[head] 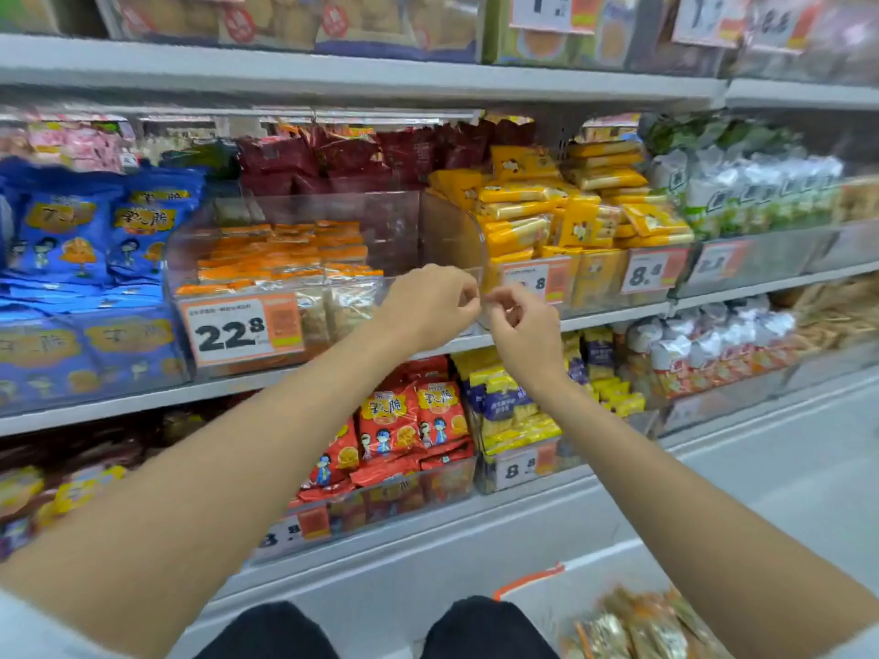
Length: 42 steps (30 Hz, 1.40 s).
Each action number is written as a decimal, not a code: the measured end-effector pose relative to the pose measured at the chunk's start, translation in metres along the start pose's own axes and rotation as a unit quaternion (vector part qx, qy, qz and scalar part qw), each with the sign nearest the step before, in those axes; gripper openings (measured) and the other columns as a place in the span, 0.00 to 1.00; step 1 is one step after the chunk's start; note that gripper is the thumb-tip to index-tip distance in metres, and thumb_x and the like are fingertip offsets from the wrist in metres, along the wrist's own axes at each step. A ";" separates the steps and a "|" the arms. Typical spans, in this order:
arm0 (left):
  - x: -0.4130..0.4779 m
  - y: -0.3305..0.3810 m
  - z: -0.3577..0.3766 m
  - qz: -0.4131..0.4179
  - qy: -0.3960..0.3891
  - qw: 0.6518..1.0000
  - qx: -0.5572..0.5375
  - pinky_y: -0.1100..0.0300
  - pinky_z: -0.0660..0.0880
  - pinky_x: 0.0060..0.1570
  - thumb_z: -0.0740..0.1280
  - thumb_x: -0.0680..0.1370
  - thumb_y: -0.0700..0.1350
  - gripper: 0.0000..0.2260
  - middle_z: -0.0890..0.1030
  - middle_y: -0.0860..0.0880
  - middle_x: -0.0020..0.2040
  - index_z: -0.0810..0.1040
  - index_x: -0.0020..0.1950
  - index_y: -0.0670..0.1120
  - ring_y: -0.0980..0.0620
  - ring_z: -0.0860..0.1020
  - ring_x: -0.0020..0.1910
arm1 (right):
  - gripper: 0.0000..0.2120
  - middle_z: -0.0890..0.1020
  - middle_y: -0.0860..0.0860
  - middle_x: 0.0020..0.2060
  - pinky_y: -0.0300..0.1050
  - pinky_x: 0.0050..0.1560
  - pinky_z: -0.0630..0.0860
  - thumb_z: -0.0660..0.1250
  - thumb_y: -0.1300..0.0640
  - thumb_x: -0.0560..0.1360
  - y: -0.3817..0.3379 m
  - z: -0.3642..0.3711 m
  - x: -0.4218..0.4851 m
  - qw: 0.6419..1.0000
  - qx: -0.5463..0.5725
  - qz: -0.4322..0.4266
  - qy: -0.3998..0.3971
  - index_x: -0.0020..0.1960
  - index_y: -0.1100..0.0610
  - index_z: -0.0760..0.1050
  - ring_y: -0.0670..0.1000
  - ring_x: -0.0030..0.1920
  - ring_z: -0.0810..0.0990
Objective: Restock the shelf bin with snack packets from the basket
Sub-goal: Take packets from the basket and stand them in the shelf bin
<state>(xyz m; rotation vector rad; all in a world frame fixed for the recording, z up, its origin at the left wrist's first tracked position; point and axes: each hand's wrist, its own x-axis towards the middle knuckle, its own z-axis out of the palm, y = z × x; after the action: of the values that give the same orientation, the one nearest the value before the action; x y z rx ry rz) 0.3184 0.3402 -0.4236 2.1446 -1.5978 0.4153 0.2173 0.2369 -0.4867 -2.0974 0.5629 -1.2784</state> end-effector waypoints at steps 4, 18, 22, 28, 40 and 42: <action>-0.010 0.050 0.081 0.014 -0.151 0.988 -0.034 0.56 0.71 0.39 0.63 0.76 0.48 0.07 0.81 0.49 0.43 0.79 0.41 0.52 0.46 0.78 0.45 | 0.05 0.78 0.44 0.33 0.47 0.41 0.73 0.67 0.60 0.73 0.075 -0.047 -0.056 0.992 -0.079 0.099 -0.022 0.45 0.51 0.78 0.49 0.37 0.77; -0.138 0.143 0.353 -0.054 -0.497 0.843 -0.198 0.61 0.77 0.39 0.67 0.76 0.40 0.07 0.84 0.43 0.41 0.83 0.41 0.42 0.49 0.81 0.38 | 0.15 0.83 0.56 0.54 0.46 0.53 0.75 0.68 0.52 0.73 0.295 -0.129 -0.316 0.803 -0.194 0.454 -0.333 0.57 0.59 0.79 0.56 0.56 0.80; -0.146 0.135 0.380 -0.079 -0.495 0.839 -0.209 0.58 0.77 0.47 0.67 0.77 0.41 0.07 0.84 0.44 0.42 0.83 0.41 0.43 0.49 0.80 0.42 | 0.25 0.77 0.58 0.63 0.46 0.55 0.73 0.67 0.49 0.77 0.337 -0.129 -0.371 0.717 -0.246 0.515 -0.399 0.70 0.61 0.70 0.58 0.61 0.76; -0.134 0.123 0.395 -0.112 -0.461 0.848 -0.237 0.51 0.77 0.54 0.63 0.78 0.38 0.09 0.80 0.50 0.40 0.84 0.47 0.43 0.49 0.79 0.45 | 0.41 0.53 0.56 0.78 0.64 0.73 0.58 0.69 0.43 0.74 0.379 -0.084 -0.462 0.620 -0.252 0.553 -0.496 0.79 0.48 0.49 0.65 0.76 0.54; -0.133 0.111 0.388 -0.131 -0.453 0.841 -0.264 0.51 0.78 0.53 0.60 0.77 0.36 0.12 0.79 0.52 0.42 0.82 0.47 0.46 0.48 0.80 0.48 | 0.42 0.38 0.60 0.77 0.57 0.68 0.69 0.62 0.71 0.74 0.374 -0.044 -0.511 0.601 -0.386 0.440 -0.545 0.79 0.50 0.46 0.69 0.75 0.51; -0.133 0.109 0.388 -0.131 -0.457 0.837 -0.270 0.51 0.78 0.52 0.61 0.77 0.36 0.11 0.80 0.51 0.43 0.82 0.48 0.46 0.49 0.80 0.47 | 0.40 0.43 0.62 0.77 0.56 0.67 0.70 0.63 0.71 0.74 0.376 -0.045 -0.507 0.608 -0.391 0.435 -0.536 0.78 0.52 0.49 0.67 0.74 0.56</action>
<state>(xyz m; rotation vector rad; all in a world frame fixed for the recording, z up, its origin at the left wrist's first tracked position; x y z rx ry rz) 0.1692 0.2273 -0.8044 2.1114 -1.4984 -1.1886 -0.0627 0.2734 -1.0528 -2.1472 1.3960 0.9703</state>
